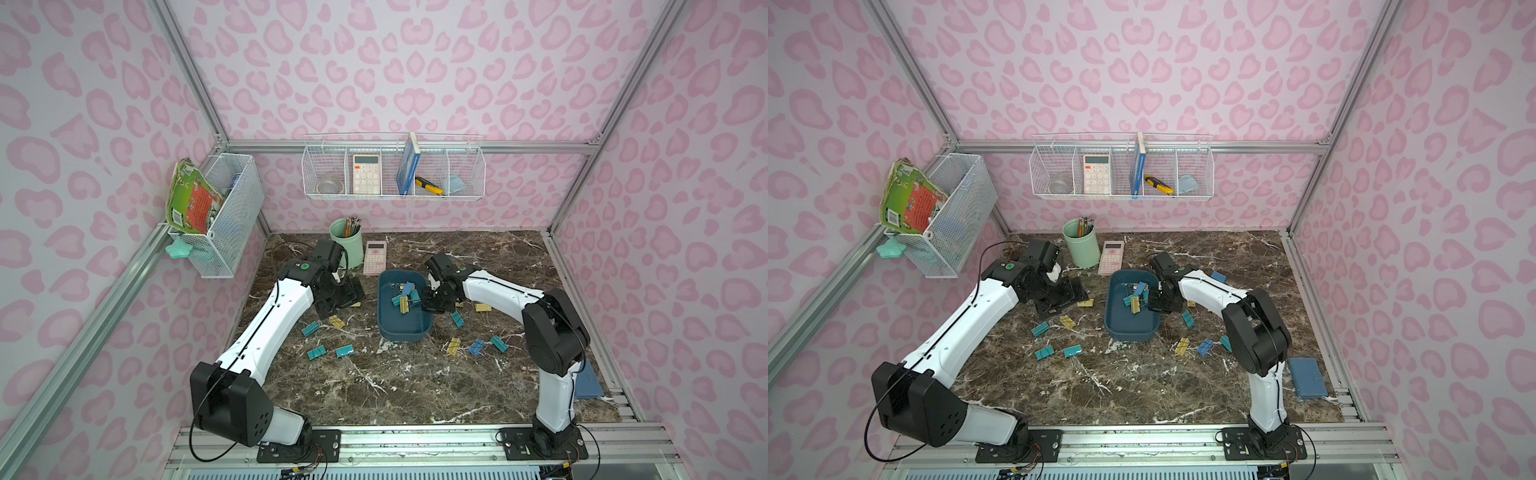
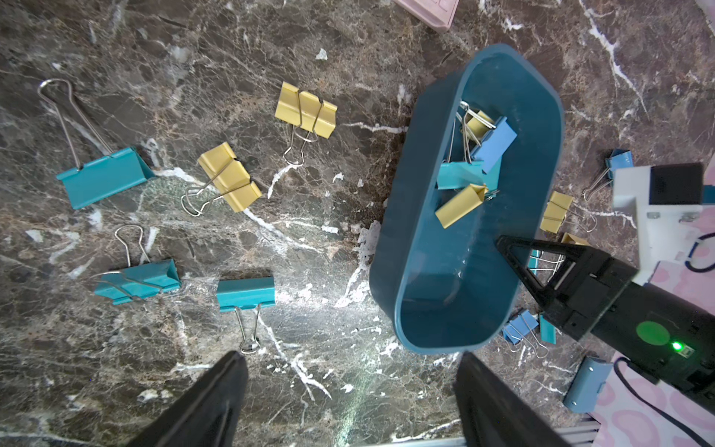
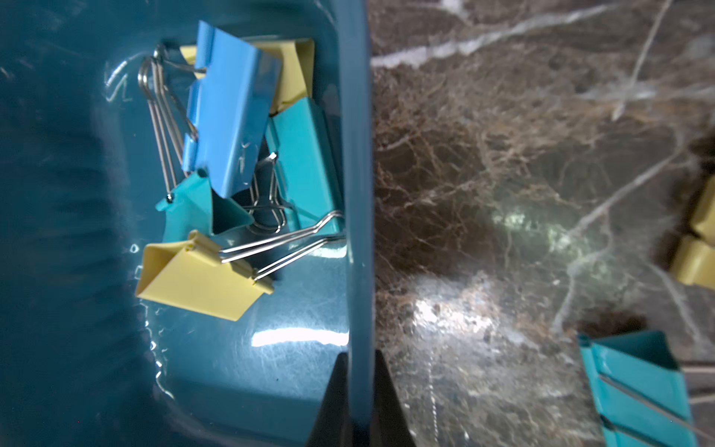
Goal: Take out the binder clips from the storage box
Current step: Place the storage box at the center of the board.
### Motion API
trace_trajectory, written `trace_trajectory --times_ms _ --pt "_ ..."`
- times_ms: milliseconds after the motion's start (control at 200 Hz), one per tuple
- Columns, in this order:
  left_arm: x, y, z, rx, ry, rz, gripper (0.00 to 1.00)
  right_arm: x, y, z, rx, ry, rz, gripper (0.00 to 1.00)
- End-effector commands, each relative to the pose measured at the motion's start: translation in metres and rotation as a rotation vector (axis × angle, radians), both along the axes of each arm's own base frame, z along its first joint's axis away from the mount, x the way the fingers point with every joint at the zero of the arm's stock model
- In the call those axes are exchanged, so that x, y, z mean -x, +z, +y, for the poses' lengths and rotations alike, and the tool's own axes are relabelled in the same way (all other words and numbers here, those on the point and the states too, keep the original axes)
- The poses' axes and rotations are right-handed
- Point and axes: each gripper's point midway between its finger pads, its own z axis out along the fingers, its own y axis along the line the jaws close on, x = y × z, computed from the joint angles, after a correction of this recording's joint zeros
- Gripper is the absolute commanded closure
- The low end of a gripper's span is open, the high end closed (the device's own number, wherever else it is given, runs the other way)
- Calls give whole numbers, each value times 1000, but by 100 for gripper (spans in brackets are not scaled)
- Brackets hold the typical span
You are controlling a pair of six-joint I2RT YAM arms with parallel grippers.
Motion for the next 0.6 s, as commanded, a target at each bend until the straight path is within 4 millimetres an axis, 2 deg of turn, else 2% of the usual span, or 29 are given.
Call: trace_trajectory --times_ms 0,65,155,295,365,380,430,520,595 --pt "4 -4 -6 31 -9 44 15 -16 -1 -1 2 -48 -71 90" --pt "4 -7 -11 38 -15 59 16 -16 -2 1 -2 -45 -80 83" --pt "2 -12 -19 31 -40 67 21 -17 8 4 -18 -35 -111 69" --pt "-3 -22 -41 6 -125 75 29 -21 38 2 -34 -22 -196 45" --pt "-8 -27 -53 -26 -189 68 32 -25 62 0 -49 -19 -264 34" --pt "-7 -31 -55 -35 -202 75 33 -19 56 -5 -35 -16 -253 31" --pt "-18 -24 -66 -47 -256 39 35 -18 67 -10 -40 -15 -290 23" --pt "-31 -29 -76 -83 -311 28 39 -11 85 -14 -74 11 -356 13" --pt "-41 -34 -79 -94 -308 47 40 -6 94 -12 -113 47 -391 12"
